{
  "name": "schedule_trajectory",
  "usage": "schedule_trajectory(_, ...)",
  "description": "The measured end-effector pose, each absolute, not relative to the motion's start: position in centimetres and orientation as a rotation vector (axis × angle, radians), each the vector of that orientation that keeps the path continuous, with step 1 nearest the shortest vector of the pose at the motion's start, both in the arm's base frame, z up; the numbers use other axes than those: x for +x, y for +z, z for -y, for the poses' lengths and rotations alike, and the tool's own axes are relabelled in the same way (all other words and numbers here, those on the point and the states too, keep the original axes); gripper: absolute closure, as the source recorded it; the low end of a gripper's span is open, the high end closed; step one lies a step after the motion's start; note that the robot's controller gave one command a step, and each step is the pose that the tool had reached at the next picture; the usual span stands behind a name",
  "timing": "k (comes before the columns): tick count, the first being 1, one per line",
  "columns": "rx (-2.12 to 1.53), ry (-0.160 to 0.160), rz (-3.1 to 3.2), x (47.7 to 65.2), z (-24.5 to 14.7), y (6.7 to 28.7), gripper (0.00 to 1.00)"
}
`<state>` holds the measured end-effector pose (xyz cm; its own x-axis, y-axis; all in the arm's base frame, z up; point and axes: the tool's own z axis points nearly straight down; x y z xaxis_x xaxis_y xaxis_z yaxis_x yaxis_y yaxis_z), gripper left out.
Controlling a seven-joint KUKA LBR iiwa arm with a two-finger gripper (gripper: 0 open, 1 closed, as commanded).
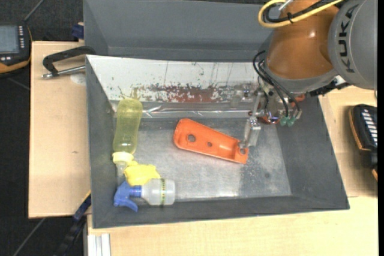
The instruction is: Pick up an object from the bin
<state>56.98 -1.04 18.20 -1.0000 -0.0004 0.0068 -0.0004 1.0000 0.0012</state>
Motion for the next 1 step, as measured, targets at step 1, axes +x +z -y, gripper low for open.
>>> schedule_trajectory(1,0.001,-0.001,3.143,57.13,1.05,18.7,0.0)
